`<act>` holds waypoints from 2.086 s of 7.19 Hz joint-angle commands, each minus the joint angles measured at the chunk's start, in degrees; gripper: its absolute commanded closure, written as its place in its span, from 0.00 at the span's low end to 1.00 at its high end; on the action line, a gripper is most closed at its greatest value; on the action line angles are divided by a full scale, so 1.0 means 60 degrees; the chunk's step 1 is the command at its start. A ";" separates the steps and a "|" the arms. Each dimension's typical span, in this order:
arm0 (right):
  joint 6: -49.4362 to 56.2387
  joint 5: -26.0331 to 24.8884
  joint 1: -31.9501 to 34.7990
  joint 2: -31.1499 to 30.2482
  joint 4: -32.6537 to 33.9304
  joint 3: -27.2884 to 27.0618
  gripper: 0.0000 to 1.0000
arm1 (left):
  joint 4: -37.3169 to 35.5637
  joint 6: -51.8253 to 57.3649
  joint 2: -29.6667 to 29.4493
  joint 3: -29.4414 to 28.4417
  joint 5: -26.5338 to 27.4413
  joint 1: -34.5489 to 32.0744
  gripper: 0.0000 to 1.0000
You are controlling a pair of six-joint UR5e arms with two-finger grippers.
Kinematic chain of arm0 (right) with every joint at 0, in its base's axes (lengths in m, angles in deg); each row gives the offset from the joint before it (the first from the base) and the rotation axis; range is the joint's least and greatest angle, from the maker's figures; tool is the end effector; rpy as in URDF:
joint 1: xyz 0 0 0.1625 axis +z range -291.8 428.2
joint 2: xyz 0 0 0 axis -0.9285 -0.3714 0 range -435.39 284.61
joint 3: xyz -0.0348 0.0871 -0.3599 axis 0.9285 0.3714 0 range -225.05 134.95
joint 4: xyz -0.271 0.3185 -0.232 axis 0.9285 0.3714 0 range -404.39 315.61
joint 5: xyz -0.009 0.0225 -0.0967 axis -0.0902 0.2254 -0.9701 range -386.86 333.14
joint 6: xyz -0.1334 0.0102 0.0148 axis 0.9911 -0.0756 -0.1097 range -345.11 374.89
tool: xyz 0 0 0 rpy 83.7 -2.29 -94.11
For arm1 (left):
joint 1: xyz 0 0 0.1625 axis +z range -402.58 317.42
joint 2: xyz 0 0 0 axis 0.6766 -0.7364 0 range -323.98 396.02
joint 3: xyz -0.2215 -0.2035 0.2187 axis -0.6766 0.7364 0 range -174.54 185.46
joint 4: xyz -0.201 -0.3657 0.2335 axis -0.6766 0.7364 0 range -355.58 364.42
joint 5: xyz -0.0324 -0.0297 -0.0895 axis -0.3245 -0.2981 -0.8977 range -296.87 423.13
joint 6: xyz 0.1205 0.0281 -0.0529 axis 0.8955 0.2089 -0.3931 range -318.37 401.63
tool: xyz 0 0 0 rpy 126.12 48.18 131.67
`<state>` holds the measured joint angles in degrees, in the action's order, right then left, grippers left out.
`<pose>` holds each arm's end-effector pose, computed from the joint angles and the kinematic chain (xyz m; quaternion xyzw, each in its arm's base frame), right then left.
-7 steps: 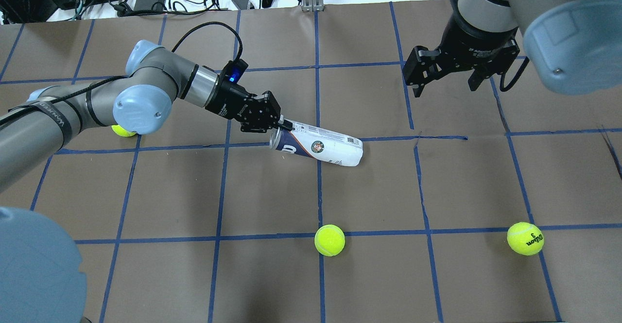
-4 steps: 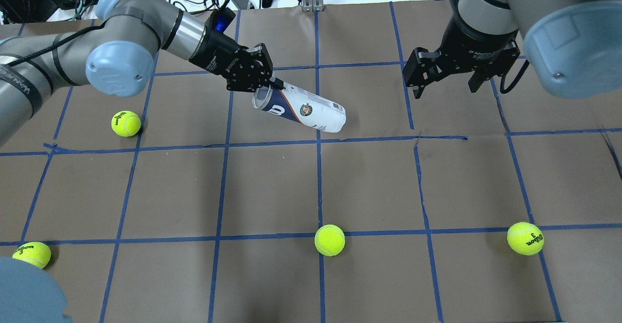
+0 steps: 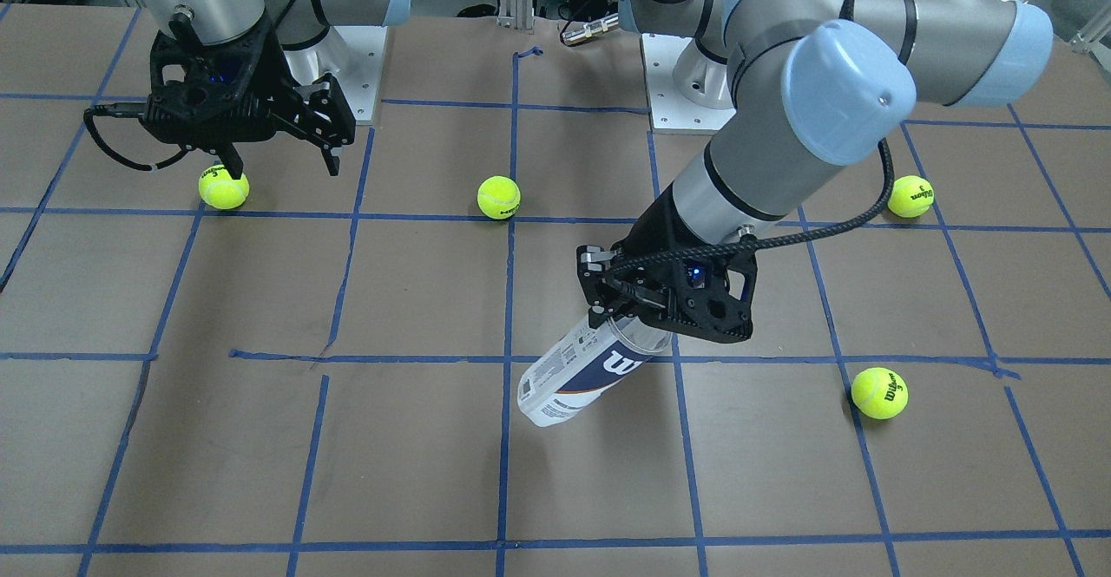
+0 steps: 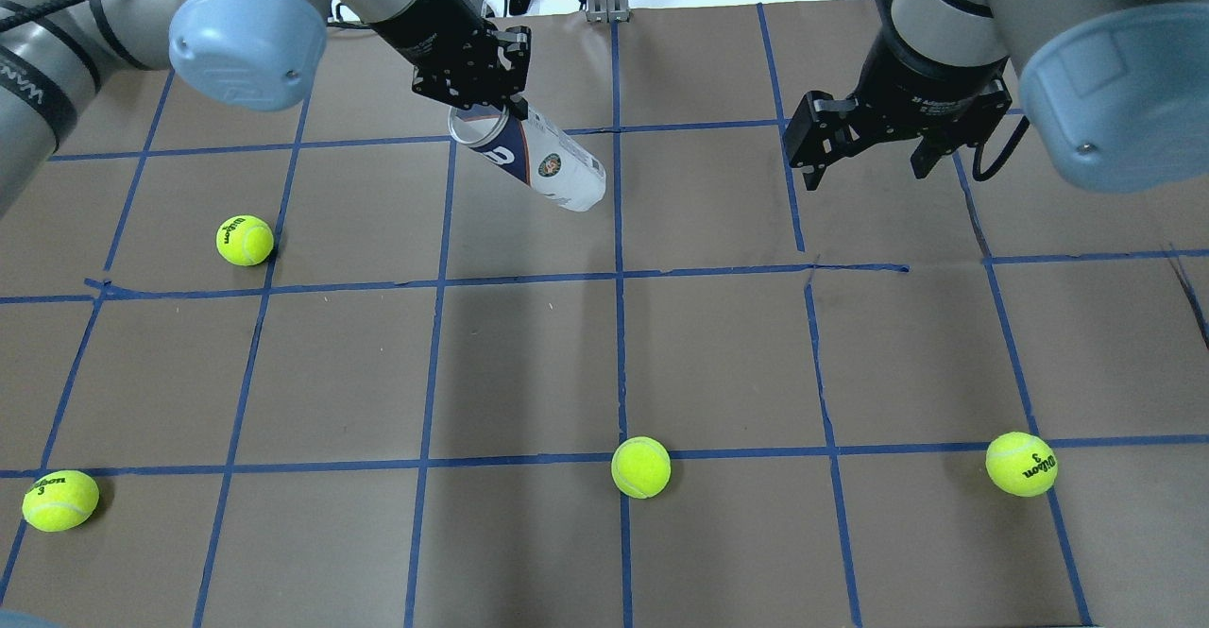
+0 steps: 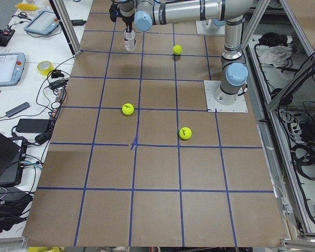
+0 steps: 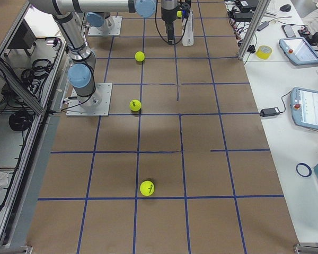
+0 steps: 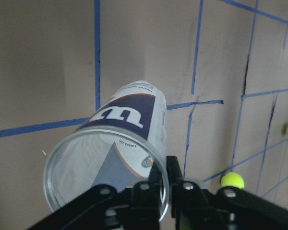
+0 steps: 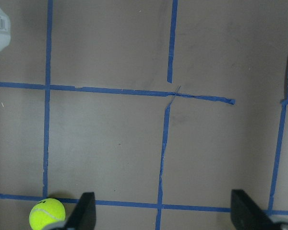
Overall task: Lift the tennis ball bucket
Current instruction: 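Lower the upright can onto the table with the left gripper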
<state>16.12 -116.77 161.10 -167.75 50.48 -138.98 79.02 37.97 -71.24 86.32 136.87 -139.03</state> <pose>0.1613 -0.5436 0.3929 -0.0361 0.9989 -0.0288 0.0012 -0.2463 -0.6567 0.3372 -0.0330 -0.9875 0.0501 0.1461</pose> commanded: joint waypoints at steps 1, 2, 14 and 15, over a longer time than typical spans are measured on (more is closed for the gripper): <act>-0.0014 0.0014 0.0028 -0.0002 0.0009 -0.0004 0.00 | 0.0002 0.1027 -0.0373 -0.0876 0.2860 -0.0898 1.00; -0.0014 0.0015 0.0028 -0.0002 0.0023 -0.0004 0.00 | -0.0041 0.2238 -0.0636 -0.1125 0.3321 -0.1075 1.00; -0.0029 -0.0074 0.0028 -0.0002 0.0067 -0.0019 0.00 | 0.1632 0.3628 -0.2719 -0.2990 0.3794 -0.1370 1.00; -0.0014 -0.0073 0.0028 -0.0017 0.0067 -0.0019 0.00 | 0.0903 0.3598 -0.2647 -0.2510 0.3794 -0.1385 1.00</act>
<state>15.98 -117.28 161.27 -167.80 50.88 -139.08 88.38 59.89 -87.43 68.68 159.61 -147.28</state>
